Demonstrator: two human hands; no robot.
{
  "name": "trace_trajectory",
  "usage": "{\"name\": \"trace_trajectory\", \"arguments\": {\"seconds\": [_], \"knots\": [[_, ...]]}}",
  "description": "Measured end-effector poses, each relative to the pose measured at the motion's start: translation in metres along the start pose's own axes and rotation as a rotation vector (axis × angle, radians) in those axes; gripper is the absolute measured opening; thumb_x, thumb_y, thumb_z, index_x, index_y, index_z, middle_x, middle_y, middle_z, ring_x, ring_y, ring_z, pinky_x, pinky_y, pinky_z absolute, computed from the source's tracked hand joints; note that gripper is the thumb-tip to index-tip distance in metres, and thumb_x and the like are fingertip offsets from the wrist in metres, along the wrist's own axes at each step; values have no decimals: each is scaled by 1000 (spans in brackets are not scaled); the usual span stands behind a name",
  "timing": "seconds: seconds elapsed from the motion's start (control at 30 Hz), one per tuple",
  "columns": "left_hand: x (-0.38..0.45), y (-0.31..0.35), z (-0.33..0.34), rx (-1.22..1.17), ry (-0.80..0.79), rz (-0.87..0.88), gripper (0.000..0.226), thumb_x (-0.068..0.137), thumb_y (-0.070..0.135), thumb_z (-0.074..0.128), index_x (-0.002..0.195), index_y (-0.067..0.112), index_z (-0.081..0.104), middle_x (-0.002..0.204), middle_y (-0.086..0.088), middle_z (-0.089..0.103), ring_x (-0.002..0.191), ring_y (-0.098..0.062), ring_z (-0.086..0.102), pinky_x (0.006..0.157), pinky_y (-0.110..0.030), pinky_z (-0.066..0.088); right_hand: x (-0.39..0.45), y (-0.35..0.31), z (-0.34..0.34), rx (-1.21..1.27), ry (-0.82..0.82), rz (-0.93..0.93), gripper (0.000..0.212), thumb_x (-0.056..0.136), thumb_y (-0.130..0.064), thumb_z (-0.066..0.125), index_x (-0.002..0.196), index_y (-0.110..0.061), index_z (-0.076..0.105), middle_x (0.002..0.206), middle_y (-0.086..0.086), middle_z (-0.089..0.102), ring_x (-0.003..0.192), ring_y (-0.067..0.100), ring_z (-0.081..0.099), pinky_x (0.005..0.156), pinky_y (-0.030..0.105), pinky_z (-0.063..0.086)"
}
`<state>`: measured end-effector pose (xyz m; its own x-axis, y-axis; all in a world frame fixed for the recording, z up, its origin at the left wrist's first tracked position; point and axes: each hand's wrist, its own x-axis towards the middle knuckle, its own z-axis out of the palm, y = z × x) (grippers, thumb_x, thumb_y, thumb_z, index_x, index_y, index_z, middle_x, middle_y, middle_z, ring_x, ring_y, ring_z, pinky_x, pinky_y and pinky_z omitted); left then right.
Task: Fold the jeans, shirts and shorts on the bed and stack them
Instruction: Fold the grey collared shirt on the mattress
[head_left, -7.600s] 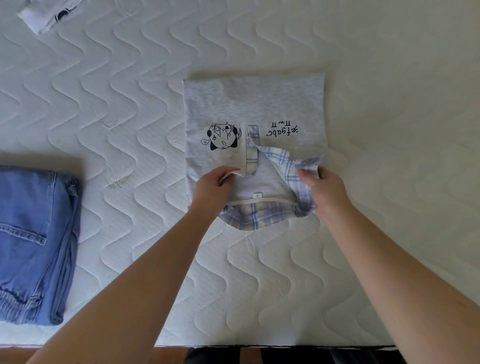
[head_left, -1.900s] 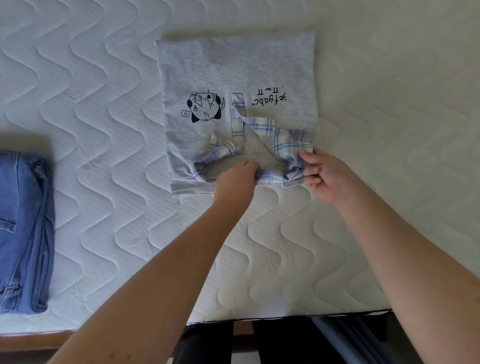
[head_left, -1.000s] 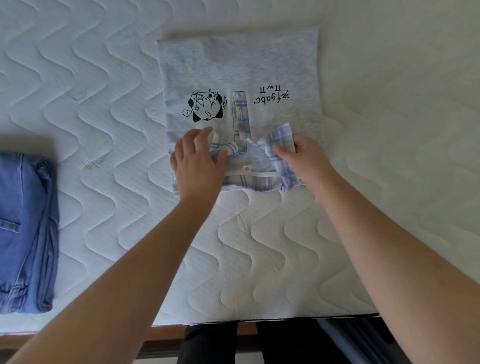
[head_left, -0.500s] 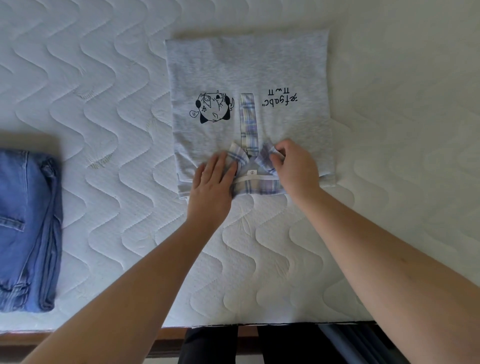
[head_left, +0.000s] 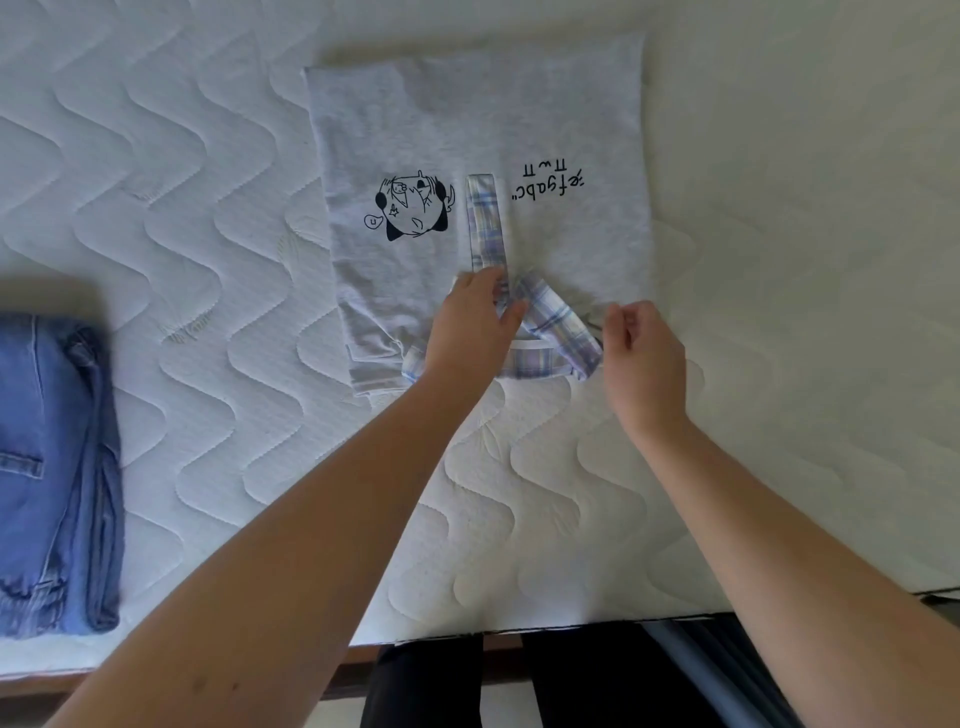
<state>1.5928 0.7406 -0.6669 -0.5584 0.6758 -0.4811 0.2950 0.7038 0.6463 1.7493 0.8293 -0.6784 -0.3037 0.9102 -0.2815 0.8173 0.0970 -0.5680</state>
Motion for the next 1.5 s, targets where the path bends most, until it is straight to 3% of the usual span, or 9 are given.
{"name": "trace_trajectory", "arguments": {"seconds": [0.1,0.23,0.47,0.67,0.9,1.1,1.27,1.4,1.5], "knots": [[16,5,3,43,-55,-114,35,94,32,64,123,15,62,117,-5,62,99,-21,63,89,-35,53,-17,21,-6,10,-131,175,34,100,-35,46,76,-13,55,69,-1,57,75,30,59,61,28,27],[25,1,5,115,-64,-120,30,91,33,69,113,12,67,115,-9,59,98,-22,62,89,-39,54,-36,28,-2,141,-332,311,30,89,-50,62,88,-20,59,73,-1,68,60,14,67,66,29,49],[27,-10,4,-6,-58,-66,17,92,44,64,84,30,63,78,16,60,72,2,53,60,-14,35,-30,9,16,341,-223,419,25,91,-30,66,87,-7,60,72,3,70,43,7,63,44,14,43],[32,-13,1,12,15,-28,23,92,45,64,82,24,63,67,11,51,60,-4,47,57,-21,38,-37,5,13,272,-241,445,30,94,-30,54,70,-12,60,59,4,69,45,14,66,50,26,47],[33,-16,9,176,45,-55,31,95,45,59,84,16,59,68,7,54,61,-10,50,53,-26,40,-34,8,-1,-274,-20,-90,22,95,-24,54,78,-10,53,64,8,59,56,30,51,55,30,27],[29,-17,17,195,80,-92,29,90,47,64,84,18,60,67,8,57,62,-11,55,49,-25,35,-34,30,4,-421,-147,-104,21,97,-22,50,111,-6,52,88,14,65,80,36,63,60,32,30],[27,-12,19,244,99,-98,31,92,51,59,84,21,57,71,5,61,66,-14,57,50,-25,34,-34,27,9,-93,-129,-52,25,93,-33,63,95,-13,47,77,2,62,71,25,61,60,29,35],[19,-14,15,156,114,-70,27,93,48,60,93,22,58,78,9,59,69,-13,57,55,-26,39,-29,19,10,298,-124,270,40,87,-49,67,94,-15,48,79,0,65,75,23,67,71,44,56],[7,-18,8,199,203,46,24,96,39,58,109,18,57,96,3,59,83,-19,58,76,-35,46,-19,18,11,186,-82,274,34,84,-40,72,89,-15,49,72,-6,57,71,21,63,60,36,51]]}}
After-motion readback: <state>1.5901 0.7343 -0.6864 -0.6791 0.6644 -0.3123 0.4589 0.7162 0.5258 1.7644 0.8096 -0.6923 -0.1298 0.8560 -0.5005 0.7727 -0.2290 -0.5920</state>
